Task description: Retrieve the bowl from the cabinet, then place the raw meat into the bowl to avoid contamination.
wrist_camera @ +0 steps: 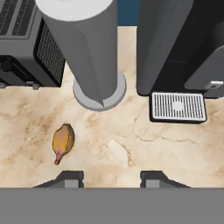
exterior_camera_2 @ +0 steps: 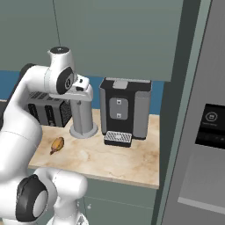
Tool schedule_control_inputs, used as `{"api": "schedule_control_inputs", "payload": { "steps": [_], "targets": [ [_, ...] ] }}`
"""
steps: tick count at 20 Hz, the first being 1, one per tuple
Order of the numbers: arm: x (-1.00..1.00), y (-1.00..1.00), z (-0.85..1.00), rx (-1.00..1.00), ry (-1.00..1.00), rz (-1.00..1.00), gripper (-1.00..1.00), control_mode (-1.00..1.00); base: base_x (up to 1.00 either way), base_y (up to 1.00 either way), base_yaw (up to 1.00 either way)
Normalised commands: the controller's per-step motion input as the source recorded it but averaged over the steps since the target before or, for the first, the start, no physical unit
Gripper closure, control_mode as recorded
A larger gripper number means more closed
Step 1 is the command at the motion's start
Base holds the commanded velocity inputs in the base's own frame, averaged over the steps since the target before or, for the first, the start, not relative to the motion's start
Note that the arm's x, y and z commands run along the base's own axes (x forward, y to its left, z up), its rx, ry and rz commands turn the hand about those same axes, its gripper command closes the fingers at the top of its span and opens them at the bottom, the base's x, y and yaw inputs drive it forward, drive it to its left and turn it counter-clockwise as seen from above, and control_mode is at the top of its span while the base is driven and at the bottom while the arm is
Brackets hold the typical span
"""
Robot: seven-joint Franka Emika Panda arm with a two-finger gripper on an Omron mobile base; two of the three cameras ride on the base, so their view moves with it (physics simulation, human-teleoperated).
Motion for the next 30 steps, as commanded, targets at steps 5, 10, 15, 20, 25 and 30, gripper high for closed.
{"api": "schedule_control_inputs", "payload": {
  "steps": [5,10,15,20,25,30],
  "targets": [
    [-0.03,0.02,0.02,0.0,0.0,0.0,-1.0,-1.0,0.0,0.0,0.0],
    [-0.18,0.02,0.24,0.0,-0.1,0.0,-1.0,-1.0,0.0,0.0,0.0],
    [-0.2,0.01,0.4,0.0,-0.14,0.0,-1.0,-1.0,0.0,0.0,0.0],
    [-0.13,0.08,0.59,0.0,-0.18,0.0,-1.0,-1.0,0.0,0.0,0.0],
    [-0.06,0.13,0.7,0.0,-0.17,0.0,-1.0,-1.0,0.0,0.0,0.0],
    [-0.01,0.08,0.61,0.0,-0.13,0.0,-1.0,-1.0,0.0,0.0,0.0]
  ]
}}
